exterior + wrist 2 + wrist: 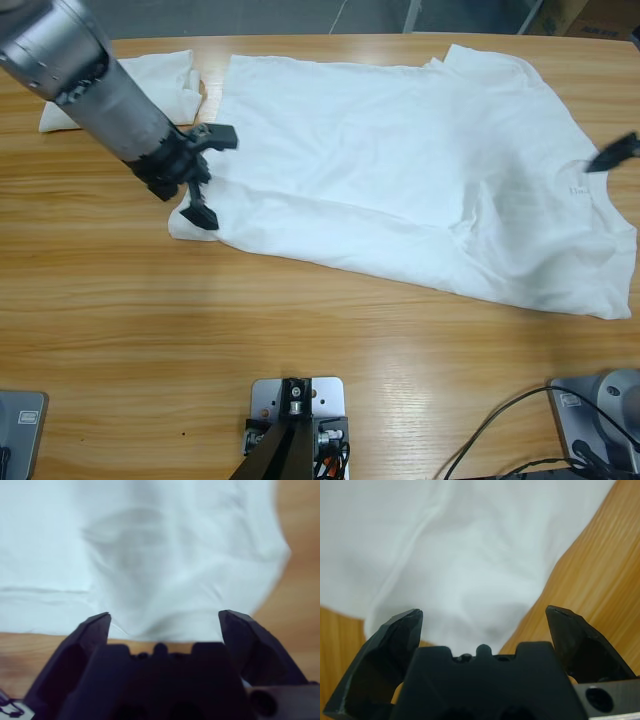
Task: Fold clothes
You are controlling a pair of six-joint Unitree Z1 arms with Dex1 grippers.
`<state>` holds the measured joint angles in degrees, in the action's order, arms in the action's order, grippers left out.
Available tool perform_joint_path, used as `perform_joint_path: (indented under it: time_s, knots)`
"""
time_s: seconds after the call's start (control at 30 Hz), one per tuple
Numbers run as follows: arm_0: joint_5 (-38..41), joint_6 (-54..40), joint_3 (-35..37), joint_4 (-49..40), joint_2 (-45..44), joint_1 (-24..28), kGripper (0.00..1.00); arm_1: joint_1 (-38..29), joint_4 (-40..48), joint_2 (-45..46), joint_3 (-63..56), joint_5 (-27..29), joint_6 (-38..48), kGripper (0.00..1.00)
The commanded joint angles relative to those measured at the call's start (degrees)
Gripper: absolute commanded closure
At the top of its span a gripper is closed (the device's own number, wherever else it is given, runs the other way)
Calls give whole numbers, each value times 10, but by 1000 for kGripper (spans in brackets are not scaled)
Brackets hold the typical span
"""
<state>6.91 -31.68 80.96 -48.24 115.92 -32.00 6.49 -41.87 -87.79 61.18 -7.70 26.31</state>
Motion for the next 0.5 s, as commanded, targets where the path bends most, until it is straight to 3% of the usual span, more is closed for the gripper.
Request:
perform_joint_path:
  time_s: [0.03, 0.13, 0.4, 0.5]
  knots:
    - [58, 3, -22, -5, -25, 26, 50, 100, 144, -88, -93, -17, -9, 92]
    - [62, 3, -20, -5, -23, 26, 50, 150, 154, -113, -101, -38, -25, 101]
    - [62, 4, -23, -5, -19, 26, 50, 186, 199, -173, -110, -76, -46, 154]
    - [62, 4, -25, -5, -18, 26, 50, 197, 207, -186, -113, -89, -57, 243]
